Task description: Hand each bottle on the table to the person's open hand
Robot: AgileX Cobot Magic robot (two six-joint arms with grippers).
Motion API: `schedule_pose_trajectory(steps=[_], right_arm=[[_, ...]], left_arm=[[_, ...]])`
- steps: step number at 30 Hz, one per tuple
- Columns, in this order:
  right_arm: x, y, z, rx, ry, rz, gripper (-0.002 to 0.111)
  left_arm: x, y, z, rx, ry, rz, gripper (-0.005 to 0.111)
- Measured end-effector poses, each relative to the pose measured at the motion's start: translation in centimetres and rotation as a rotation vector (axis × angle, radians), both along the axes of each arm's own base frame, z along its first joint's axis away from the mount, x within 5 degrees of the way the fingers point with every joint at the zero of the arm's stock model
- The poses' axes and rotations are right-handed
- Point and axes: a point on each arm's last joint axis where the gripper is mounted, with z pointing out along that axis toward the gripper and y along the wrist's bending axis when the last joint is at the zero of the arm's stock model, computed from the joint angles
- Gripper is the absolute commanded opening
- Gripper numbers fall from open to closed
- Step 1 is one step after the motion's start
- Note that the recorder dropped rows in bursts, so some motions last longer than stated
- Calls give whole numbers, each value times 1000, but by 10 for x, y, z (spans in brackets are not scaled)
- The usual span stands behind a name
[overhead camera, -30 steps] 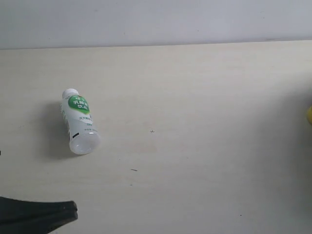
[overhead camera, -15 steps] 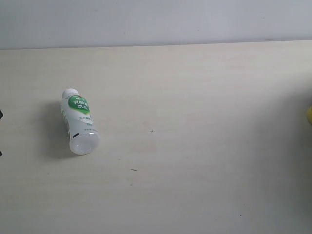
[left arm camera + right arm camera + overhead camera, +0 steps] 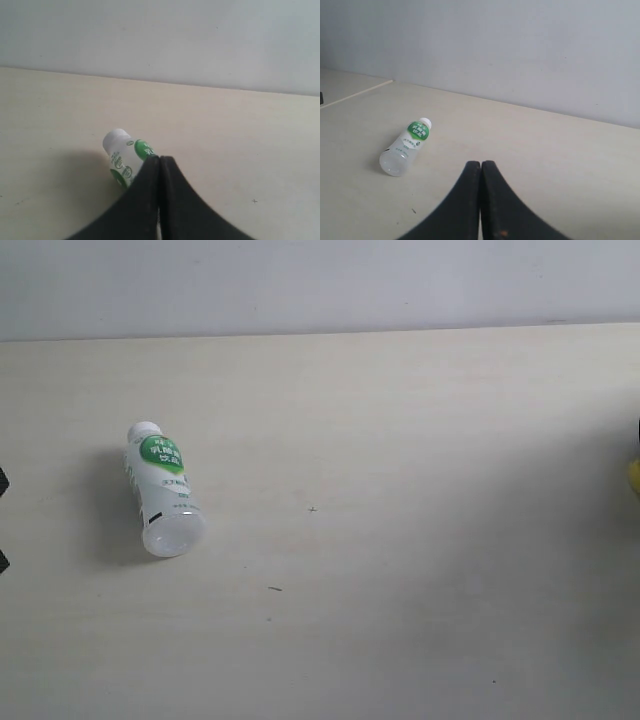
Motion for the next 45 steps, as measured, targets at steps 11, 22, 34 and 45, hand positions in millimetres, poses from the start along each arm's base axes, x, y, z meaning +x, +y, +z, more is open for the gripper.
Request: schedule_pose_trajectory(steps=[11, 22, 34, 45], right_arm=[[0, 0, 0, 0, 0, 0, 0], [0, 0, 0, 0, 0, 0, 0], [0, 0, 0, 0, 0, 0, 0], [0, 0, 0, 0, 0, 0, 0]], left_arm=[[-3, -13, 2, 64, -43, -161, 0], [-3, -13, 2, 50, -42, -161, 0], [-3, -13, 2, 50, -42, -161, 0], [3, -15, 16, -55, -87, -142, 0]])
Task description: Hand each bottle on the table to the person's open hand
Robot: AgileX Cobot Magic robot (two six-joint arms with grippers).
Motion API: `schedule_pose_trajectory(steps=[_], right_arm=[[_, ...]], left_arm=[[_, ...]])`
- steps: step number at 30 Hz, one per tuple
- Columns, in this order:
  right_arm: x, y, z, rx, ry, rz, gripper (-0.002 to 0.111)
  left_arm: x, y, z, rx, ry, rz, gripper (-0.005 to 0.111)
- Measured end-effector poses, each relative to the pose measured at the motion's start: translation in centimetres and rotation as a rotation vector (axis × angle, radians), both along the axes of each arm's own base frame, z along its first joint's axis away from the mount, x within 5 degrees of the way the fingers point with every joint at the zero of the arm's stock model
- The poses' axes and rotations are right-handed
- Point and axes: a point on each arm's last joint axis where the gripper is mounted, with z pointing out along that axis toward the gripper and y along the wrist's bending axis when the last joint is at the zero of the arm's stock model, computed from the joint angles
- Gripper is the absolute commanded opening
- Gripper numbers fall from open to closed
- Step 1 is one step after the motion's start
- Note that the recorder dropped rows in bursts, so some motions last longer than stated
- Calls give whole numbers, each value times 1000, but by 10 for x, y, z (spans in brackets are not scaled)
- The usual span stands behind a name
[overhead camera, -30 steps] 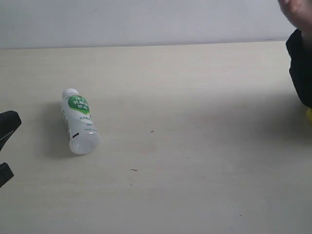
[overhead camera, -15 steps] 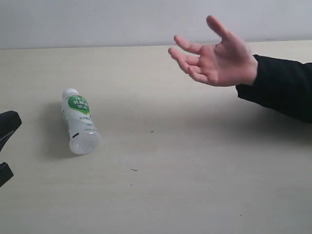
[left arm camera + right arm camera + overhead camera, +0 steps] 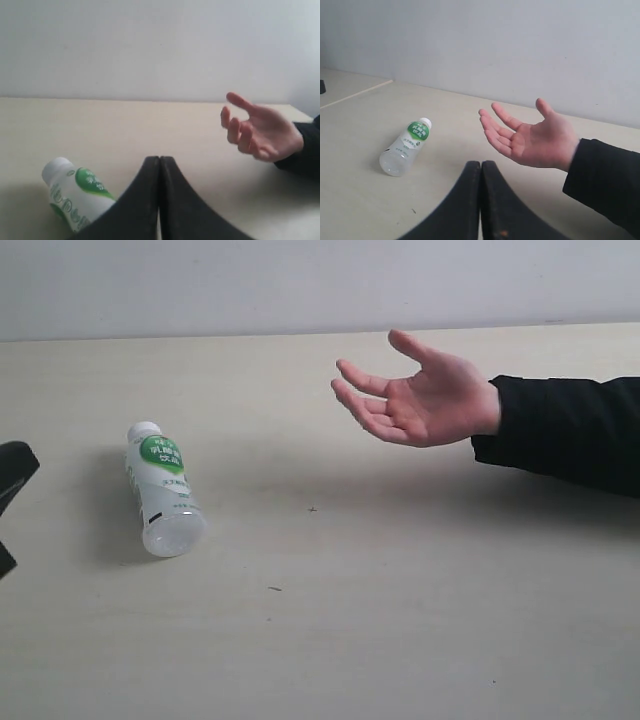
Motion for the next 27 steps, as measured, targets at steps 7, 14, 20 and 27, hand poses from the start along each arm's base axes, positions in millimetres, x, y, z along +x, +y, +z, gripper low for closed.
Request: schedule_pose_trajectory(steps=[7, 14, 20, 27], right_arm=[[0, 0, 0, 0, 0, 0, 0], [0, 0, 0, 0, 0, 0, 0], [0, 0, 0, 0, 0, 0, 0], [0, 0, 0, 0, 0, 0, 0]], left_arm=[[30, -6, 43, -12, 121, 40, 2], [47, -7, 103, 46, 271, 88, 21], [48, -4, 142, 82, 422, 129, 47], [67, -8, 151, 137, 735, 179, 65]])
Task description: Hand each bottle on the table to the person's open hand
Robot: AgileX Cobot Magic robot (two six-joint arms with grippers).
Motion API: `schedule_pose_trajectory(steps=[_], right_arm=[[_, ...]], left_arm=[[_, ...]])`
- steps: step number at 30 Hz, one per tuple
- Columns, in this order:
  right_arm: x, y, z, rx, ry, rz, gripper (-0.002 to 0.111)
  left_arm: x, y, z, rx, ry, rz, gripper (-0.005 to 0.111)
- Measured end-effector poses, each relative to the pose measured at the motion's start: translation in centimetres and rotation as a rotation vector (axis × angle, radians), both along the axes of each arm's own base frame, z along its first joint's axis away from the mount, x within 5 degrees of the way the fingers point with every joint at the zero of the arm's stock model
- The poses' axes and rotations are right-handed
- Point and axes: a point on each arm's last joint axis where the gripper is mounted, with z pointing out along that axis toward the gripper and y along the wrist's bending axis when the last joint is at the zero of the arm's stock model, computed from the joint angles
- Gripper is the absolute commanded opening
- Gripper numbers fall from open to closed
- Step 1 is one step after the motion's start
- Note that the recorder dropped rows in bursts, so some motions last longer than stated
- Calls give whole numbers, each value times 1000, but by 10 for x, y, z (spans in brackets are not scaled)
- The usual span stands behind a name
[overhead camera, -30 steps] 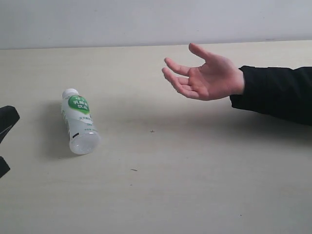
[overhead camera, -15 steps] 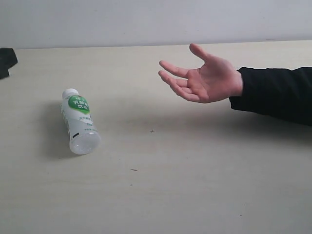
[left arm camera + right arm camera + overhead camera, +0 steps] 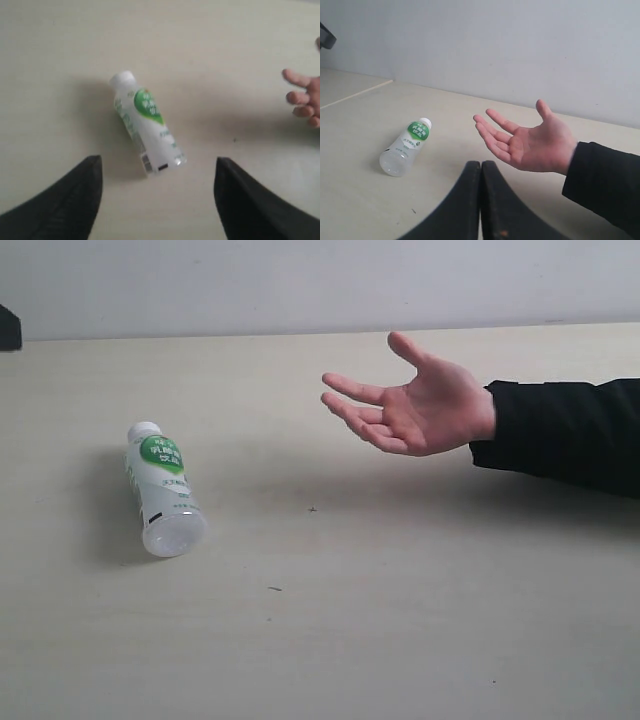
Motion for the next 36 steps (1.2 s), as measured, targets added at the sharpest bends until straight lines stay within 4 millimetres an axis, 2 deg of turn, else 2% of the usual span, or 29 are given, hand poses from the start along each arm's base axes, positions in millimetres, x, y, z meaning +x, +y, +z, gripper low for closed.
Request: schedule_pose_trajectory(steps=[4, 10, 13, 16, 18, 19, 21, 22, 24, 27, 31, 33, 36], right_arm=[[0, 0, 0, 0, 0, 0, 0], [0, 0, 0, 0, 0, 0, 0], [0, 0, 0, 0, 0, 0, 0], [0, 0, 0, 0, 0, 0, 0], [0, 0, 0, 0, 0, 0, 0], [0, 0, 0, 0, 0, 0, 0], [0, 0, 0, 0, 0, 0, 0], [0, 0, 0, 0, 0, 0, 0], [0, 0, 0, 0, 0, 0, 0], [0, 0, 0, 0, 0, 0, 0], [0, 0, 0, 0, 0, 0, 0], [0, 0, 0, 0, 0, 0, 0], [0, 0, 0, 0, 0, 0, 0]], left_arm=[[23, -8, -13, -24, 186, 77, 65], [61, -27, -63, -44, 470, 133, 65], [79, -38, -83, -52, 554, 84, 63], [94, -46, -99, -46, 596, 5, 54], [99, -49, -105, -54, 604, -14, 41], [102, -52, -109, -73, 609, -18, 39], [103, -54, -109, -121, 620, -20, 51], [103, -54, -108, -140, 624, -19, 70], [105, -55, -102, -185, 624, -21, 86], [106, -56, -100, -242, 659, 30, 88], [107, -57, -113, -263, 762, 131, 88], [115, -58, -120, -247, 747, 129, 88], [123, -58, -119, -248, 668, 122, 88]])
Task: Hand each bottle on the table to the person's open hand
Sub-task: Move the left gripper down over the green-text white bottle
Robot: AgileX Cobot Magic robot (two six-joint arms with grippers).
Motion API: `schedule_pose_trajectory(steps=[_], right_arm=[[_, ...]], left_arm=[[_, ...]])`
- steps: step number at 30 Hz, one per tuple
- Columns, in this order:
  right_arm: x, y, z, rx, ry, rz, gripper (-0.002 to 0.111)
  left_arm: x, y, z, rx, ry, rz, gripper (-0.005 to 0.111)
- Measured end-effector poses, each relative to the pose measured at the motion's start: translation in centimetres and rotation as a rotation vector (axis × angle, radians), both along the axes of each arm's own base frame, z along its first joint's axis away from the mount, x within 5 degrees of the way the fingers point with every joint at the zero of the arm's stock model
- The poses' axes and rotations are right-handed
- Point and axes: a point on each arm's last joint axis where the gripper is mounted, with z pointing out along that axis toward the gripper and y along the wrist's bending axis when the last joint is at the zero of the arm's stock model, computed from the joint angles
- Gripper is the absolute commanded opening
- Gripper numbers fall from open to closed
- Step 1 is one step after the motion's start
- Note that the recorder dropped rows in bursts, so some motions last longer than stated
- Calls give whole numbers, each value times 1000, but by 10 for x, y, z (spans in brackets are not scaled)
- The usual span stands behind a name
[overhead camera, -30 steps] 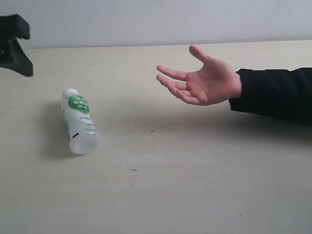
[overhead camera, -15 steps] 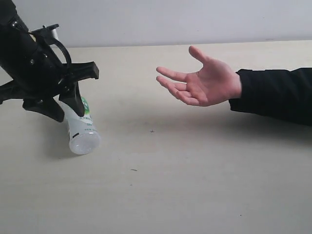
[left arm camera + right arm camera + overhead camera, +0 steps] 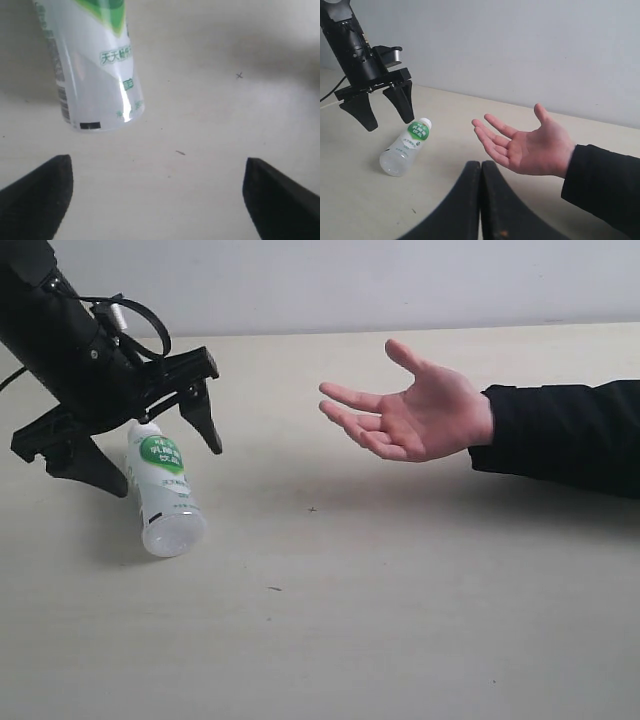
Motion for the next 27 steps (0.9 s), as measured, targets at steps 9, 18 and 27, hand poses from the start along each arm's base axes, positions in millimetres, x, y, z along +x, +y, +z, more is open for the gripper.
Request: schedule_pose_trajectory(steps=[9, 18, 27], right_arm=[[0, 0, 0, 0, 0, 0, 0], [0, 0, 0, 0, 0, 0, 0], [0, 0, 0, 0, 0, 0, 0]], left_arm=[[6, -2, 1, -18, -80, -39, 88], [15, 4, 4, 112, -10, 18, 87], [22, -12, -7, 193, -29, 25, 87]])
